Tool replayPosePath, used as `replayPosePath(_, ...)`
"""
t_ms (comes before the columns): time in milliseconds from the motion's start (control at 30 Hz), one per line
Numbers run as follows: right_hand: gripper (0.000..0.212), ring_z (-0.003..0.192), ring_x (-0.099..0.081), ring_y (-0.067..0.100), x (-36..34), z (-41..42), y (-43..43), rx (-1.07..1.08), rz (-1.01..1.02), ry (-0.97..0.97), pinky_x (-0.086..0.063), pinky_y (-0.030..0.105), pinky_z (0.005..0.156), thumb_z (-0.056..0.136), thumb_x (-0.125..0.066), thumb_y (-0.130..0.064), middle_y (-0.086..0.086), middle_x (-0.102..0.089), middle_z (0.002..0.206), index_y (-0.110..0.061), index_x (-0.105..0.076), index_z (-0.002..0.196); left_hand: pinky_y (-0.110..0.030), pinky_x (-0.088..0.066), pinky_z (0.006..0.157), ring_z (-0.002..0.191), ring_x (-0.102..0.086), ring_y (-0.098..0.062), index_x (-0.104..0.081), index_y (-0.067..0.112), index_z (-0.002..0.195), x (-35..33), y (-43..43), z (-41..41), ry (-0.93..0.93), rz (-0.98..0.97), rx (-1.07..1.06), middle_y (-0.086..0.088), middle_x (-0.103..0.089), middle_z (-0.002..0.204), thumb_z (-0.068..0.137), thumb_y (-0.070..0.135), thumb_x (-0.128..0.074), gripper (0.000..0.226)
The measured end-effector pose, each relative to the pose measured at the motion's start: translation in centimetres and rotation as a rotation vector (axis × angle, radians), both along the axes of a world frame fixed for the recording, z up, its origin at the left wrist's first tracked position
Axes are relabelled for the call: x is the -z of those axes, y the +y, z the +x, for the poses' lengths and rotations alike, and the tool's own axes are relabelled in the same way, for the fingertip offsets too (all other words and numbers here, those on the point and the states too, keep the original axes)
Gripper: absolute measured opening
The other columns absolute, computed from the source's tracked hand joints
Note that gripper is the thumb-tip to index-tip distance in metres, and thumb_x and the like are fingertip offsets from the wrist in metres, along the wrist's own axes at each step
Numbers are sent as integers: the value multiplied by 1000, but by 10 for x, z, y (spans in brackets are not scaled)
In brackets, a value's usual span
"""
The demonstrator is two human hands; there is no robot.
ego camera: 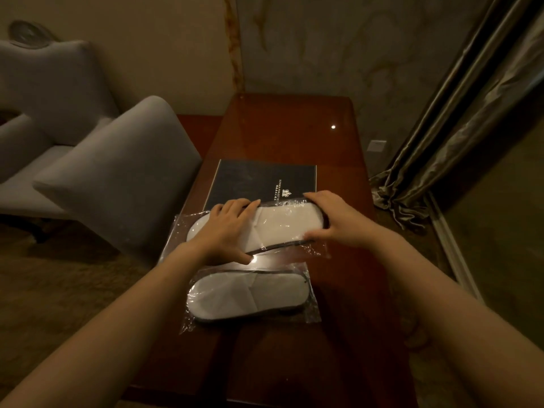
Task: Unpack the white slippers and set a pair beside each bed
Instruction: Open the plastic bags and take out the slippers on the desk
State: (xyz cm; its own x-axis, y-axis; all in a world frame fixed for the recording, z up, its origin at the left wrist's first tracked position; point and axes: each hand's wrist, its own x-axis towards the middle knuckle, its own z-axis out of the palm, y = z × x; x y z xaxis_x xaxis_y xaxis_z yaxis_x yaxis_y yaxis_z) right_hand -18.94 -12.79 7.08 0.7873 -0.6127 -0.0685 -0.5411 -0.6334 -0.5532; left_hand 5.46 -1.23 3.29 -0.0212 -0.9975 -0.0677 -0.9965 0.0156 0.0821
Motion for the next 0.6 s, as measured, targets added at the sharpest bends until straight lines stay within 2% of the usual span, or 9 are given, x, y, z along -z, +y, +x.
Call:
replayPosePath(100,104,136,-17,19,-5,6,4,-184,-62,219,-22,38,113,70,-74,-49,-1,-18,150,-24,-10,148,-42,-15,116,137,-21,-24,-6,24,151,-3,-2,-6,-23,-10,81,-1,-23,150,55,60,-69,120)
replayPosePath(233,116,135,-16,23,-2,10,8,-238,-208,355,-21,39,113,68,-74,-51,3,-15,151,-22,3,149,-42,-11,117,140,-18,-23,-4,25,151,-7,-5,-11,5,27,83,0,-20,153,58,58,-71,119)
replayPosePath(400,115,125,-23,22,5,8,8,-228,-293,314,-26,33,108,71,-73,-45,8,-23,143,-19,8,149,-41,-11,118,142,-18,-24,-1,24,152,-8,-8,-9,-13,60,90,-2,-19,153,59,56,-72,121)
replayPosePath(600,121,126,-23,23,11,0,11,-203,-259,283,-27,36,109,70,-74,-47,9,-21,141,-22,16,147,-40,-12,118,141,-19,-25,-2,24,152,-11,-14,-6,-6,64,134,-3,-20,152,59,55,-71,120)
